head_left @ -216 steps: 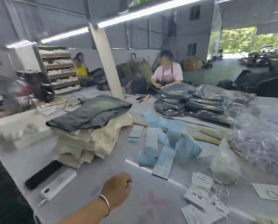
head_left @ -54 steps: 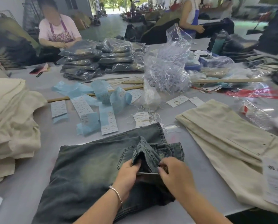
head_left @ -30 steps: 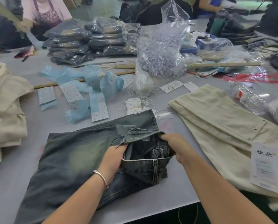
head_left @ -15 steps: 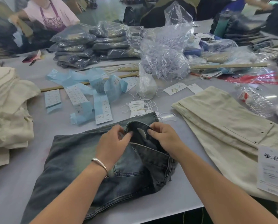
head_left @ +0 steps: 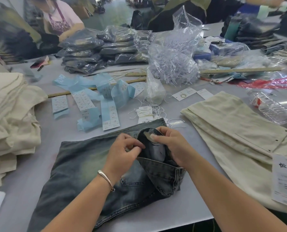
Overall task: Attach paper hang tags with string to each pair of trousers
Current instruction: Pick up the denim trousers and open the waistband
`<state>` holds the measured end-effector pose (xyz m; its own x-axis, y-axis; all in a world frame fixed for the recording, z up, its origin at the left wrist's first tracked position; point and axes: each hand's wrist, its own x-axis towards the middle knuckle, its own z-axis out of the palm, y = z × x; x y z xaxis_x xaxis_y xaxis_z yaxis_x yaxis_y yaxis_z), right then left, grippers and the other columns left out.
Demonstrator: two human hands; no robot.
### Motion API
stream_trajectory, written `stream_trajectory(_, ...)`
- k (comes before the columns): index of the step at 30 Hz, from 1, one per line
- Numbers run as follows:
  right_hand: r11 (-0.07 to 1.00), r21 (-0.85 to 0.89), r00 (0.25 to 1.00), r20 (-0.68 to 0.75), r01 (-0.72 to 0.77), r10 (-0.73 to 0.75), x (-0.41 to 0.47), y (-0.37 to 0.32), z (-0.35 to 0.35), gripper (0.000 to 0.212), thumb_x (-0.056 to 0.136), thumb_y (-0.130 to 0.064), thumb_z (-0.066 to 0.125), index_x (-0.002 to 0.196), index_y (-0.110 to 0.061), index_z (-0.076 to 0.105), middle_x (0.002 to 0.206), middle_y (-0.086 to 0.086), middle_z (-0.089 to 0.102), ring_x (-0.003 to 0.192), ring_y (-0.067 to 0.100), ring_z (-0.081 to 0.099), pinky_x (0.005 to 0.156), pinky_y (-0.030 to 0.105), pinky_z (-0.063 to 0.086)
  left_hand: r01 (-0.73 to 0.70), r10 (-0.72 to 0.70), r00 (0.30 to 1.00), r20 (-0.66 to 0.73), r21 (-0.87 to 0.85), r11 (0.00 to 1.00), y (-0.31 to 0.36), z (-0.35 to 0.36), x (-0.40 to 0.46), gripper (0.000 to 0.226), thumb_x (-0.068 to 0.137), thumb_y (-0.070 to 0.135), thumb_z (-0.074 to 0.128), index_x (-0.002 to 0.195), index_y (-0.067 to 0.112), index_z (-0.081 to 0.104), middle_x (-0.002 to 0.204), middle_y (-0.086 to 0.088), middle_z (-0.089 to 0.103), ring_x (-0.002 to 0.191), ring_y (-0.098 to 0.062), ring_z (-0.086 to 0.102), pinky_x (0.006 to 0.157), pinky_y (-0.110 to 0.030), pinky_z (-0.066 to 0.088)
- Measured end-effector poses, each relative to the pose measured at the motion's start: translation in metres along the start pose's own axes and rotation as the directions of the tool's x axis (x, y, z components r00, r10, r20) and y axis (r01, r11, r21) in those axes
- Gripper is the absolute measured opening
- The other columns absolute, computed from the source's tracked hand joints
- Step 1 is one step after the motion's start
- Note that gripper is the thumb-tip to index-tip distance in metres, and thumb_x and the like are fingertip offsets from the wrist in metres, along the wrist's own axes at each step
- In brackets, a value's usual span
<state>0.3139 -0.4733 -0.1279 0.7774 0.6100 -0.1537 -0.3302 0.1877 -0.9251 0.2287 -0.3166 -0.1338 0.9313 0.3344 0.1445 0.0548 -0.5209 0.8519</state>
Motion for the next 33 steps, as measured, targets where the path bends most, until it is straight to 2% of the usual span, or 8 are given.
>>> stream_trajectory(2,0.997,-0.07,0.999,0.035,0.017,-0.015,-0.003,-0.002,0.001,0.015,0.084,0.006,0.063,0.093,-0.006,0.063,0.088,0.014,0.066,0.079,0.023,0.061,0.077,0.032,0.05,0.208,-0.172,0.976,0.132,-0.352,0.913,0.005,-0.006,0.003,0.022,0.09,0.015,0.063,0.074,0.015,0.078,0.058,0.003,0.046,0.049,-0.006,0.037,0.048,-0.016,0.03)
stream_trajectory(4,0.992,-0.12,0.998,0.058,0.039,-0.033,-0.004,-0.004,0.002,0.02,0.082,0.008,0.065,0.096,-0.006,0.065,0.091,0.013,0.067,0.083,0.023,0.062,0.08,0.033,0.05,0.319,-0.239,0.944,0.23,-0.437,0.841,0.008,-0.012,0.008,0.033,0.091,0.033,0.062,0.069,0.011,0.074,0.051,0.002,0.035,0.044,-0.01,0.025,0.042,-0.018,0.019)
stream_trajectory(7,0.985,-0.158,0.993,0.101,0.073,-0.057,-0.006,-0.009,0.004,0.024,0.075,0.001,0.07,0.097,-0.007,0.066,0.09,0.01,0.068,0.082,0.021,0.062,0.08,0.031,0.05,0.319,-0.237,0.94,0.244,-0.387,0.865,0.012,-0.012,0.009,0.045,0.079,0.048,0.068,0.056,0.011,0.055,0.049,0.0,0.036,0.042,-0.011,0.024,0.04,-0.017,0.019)
stream_trajectory(14,0.993,-0.098,0.992,0.11,0.067,-0.056,-0.007,-0.014,0.008,0.028,0.074,0.005,0.064,0.102,0.0,0.063,0.093,0.016,0.066,0.085,0.027,0.061,0.08,0.035,0.05,0.316,-0.224,0.945,0.24,-0.481,0.818,0.009,-0.012,0.0,0.02,0.076,0.025,0.076,0.078,0.005,0.076,0.052,-0.002,0.05,0.041,-0.009,0.034,0.041,-0.014,0.029)
stream_trajectory(17,0.999,-0.042,0.992,0.121,0.033,-0.028,-0.005,-0.016,0.011,0.029,0.07,-0.002,0.062,0.098,-0.001,0.062,0.09,0.015,0.065,0.078,0.024,0.062,0.075,0.031,0.051,0.318,-0.206,0.941,0.268,-0.495,0.809,0.008,-0.014,-0.004,0.035,0.07,0.029,0.078,0.081,-0.004,0.072,0.053,-0.003,0.052,0.042,-0.01,0.036,0.042,-0.014,0.031)
stream_trajectory(22,0.999,-0.036,0.993,0.111,0.032,-0.028,-0.004,-0.016,0.016,0.022,0.082,0.013,0.052,0.096,-0.001,0.061,0.09,0.016,0.063,0.078,0.025,0.059,0.075,0.034,0.049,0.316,-0.18,0.938,0.296,-0.518,0.795,0.007,-0.017,-0.005,0.048,0.065,0.029,0.08,0.08,-0.014,0.064,0.053,-0.004,0.05,0.043,-0.011,0.036,0.043,-0.014,0.031)
stream_trajectory(29,0.997,-0.066,0.996,0.085,0.046,-0.041,0.0,-0.015,0.022,0.02,0.072,0.004,0.06,0.091,-0.003,0.061,0.081,0.011,0.063,0.071,0.019,0.06,0.068,0.028,0.05,0.281,-0.128,0.936,0.328,-0.473,0.835,0.002,-0.023,-0.003,0.019,0.074,0.022,0.079,0.069,0.006,0.069,0.048,-0.001,0.042,0.043,-0.01,0.032,0.044,-0.015,0.027)
stream_trajectory(33,0.937,-0.33,0.994,0.046,0.113,-0.104,0.004,-0.009,0.027,0.016,0.074,-0.001,0.063,0.088,-0.009,0.063,0.08,0.004,0.064,0.075,0.016,0.057,0.074,0.029,0.046,0.212,-0.119,0.942,0.315,-0.28,0.936,-0.009,-0.022,-0.001,0.031,0.083,0.018,0.074,0.061,0.0,0.064,0.043,0.001,0.042,0.041,-0.011,0.033,0.043,-0.018,0.029)
